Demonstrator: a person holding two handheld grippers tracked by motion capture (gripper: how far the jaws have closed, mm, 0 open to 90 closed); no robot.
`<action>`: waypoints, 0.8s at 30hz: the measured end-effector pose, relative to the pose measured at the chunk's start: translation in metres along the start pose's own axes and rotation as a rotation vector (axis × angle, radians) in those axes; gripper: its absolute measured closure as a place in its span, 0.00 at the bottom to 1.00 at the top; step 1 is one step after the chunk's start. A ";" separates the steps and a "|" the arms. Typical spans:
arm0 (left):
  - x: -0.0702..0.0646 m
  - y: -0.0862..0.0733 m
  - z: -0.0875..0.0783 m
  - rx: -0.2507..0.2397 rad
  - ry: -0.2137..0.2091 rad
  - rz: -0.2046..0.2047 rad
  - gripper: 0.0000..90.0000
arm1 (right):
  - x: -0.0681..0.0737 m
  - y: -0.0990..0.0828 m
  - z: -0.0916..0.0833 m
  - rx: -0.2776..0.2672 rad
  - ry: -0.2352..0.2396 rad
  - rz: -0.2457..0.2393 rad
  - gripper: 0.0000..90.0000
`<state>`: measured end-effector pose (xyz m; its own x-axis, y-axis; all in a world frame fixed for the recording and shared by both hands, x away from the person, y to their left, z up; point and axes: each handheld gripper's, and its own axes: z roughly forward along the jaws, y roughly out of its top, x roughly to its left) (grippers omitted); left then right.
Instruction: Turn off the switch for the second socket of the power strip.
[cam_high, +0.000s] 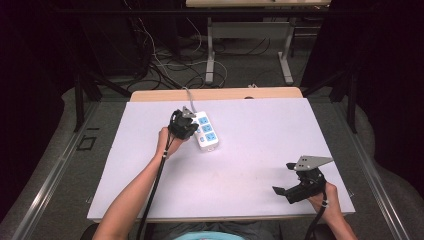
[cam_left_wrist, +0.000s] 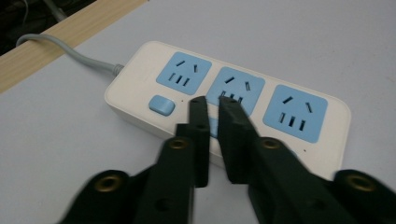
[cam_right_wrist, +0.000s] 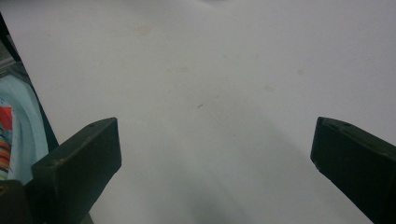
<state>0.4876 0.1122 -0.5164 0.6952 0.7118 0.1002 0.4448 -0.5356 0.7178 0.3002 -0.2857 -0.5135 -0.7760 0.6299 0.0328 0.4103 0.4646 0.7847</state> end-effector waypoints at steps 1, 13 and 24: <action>0.000 -0.001 -0.003 0.010 -0.002 -0.005 0.89 | -0.001 0.000 -0.001 0.010 0.002 -0.007 0.01; 0.001 -0.009 -0.038 0.022 0.015 -0.032 0.32 | 0.000 0.001 0.000 0.004 -0.003 -0.004 0.01; -0.008 -0.026 -0.071 0.045 0.048 -0.049 0.15 | 0.000 0.001 0.000 0.011 0.003 0.000 0.01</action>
<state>0.4299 0.1524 -0.4865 0.6446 0.7581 0.0990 0.5033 -0.5183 0.6914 0.3009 -0.2855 -0.5131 -0.7776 0.6279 0.0347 0.4155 0.4715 0.7778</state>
